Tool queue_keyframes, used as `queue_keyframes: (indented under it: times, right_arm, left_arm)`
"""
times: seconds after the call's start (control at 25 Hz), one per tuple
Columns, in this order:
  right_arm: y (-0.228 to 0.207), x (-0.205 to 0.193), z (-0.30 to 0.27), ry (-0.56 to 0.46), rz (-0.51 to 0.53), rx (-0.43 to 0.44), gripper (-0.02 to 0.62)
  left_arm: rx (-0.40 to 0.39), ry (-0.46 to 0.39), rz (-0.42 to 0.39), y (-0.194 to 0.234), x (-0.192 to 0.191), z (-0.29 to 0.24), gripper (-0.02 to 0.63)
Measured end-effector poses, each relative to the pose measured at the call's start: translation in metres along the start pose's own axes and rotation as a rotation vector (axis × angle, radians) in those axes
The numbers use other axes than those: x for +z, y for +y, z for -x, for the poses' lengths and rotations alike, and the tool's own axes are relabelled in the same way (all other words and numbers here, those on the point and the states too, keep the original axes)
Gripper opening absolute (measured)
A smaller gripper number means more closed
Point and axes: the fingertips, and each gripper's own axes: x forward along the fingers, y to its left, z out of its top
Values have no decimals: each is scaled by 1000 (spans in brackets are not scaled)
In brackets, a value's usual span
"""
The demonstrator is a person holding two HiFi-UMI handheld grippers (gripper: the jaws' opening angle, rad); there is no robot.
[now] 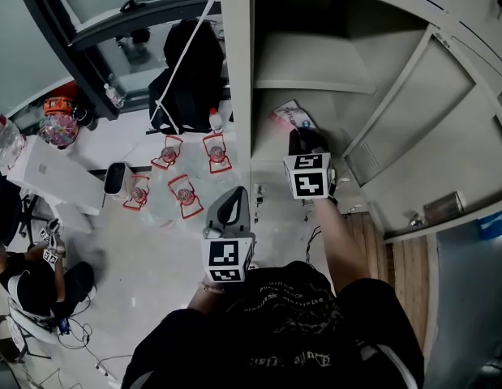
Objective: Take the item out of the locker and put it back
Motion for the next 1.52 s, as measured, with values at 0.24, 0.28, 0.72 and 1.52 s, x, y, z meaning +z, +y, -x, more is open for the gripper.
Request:
queue_keyframes:
  times: [0.24, 0.28, 0.72, 1.52]
  right_arm:
    - [0, 3, 13, -63, -20, -43, 25]
    - [1, 3, 16, -72, -24, -46, 25]
    - [6, 22, 65, -171, -65, -59, 24]
    - [17, -7, 191, -229, -54, -51, 25]
  left_arm:
    - [-23, 0, -7, 1, 1, 1, 6]
    - [-26, 1, -6, 1, 0, 1, 7]
    - [-65, 10, -6, -4, -4, 2, 6]
    - [-82, -23, 15, -70, 2, 38, 8]
